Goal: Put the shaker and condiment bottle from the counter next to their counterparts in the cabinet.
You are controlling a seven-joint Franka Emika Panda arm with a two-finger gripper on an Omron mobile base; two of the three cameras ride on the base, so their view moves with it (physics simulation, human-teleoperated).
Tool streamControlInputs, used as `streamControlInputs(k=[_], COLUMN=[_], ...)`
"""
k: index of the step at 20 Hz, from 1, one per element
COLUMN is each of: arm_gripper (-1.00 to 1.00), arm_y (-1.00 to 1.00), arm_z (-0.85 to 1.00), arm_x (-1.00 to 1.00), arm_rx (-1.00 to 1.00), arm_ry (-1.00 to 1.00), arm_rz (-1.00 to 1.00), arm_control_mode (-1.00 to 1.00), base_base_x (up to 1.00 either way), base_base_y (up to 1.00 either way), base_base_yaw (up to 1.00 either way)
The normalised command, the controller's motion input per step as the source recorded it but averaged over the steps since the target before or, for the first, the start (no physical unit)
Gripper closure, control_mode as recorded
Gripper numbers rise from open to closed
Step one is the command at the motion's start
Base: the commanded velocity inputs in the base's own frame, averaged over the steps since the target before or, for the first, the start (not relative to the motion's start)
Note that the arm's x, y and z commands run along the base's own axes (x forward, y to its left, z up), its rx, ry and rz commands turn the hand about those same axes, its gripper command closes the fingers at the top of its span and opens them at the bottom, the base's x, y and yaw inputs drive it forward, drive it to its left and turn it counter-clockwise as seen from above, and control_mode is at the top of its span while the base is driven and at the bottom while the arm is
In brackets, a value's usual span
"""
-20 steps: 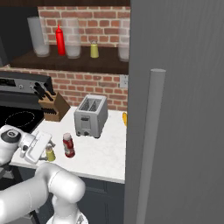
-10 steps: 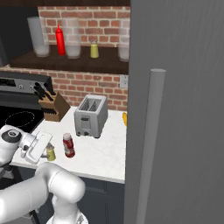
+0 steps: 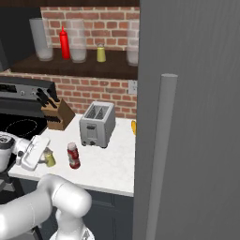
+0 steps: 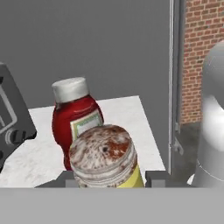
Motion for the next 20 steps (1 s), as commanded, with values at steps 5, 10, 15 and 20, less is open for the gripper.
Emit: streamControlInputs(k=[5,10,15,20], arm_gripper=[1.00,1.00,1.00,1.00], arm_y=[0.13,0.00,-0.01,-0.13], arm_z=[0.94,1.00,1.00,0.93], arm_x=[-0.09,0.00,0.00,0.00], arm_rx=[-0.16,-0.02,0.00,0.00], arm_ry=[-0.01,0.00,0.00,0.00], arm_rz=[0.10,0.22,0.32,0.41], arm_control_mode=[-1.00,-1.00,-1.00,-1.00], base_base_x=[0.00,0.00,0.00,0.00], base_base_y=[0.00,0.00,0.00,0.00], base_base_yaw=[0.00,0.00,0.00,0.00])
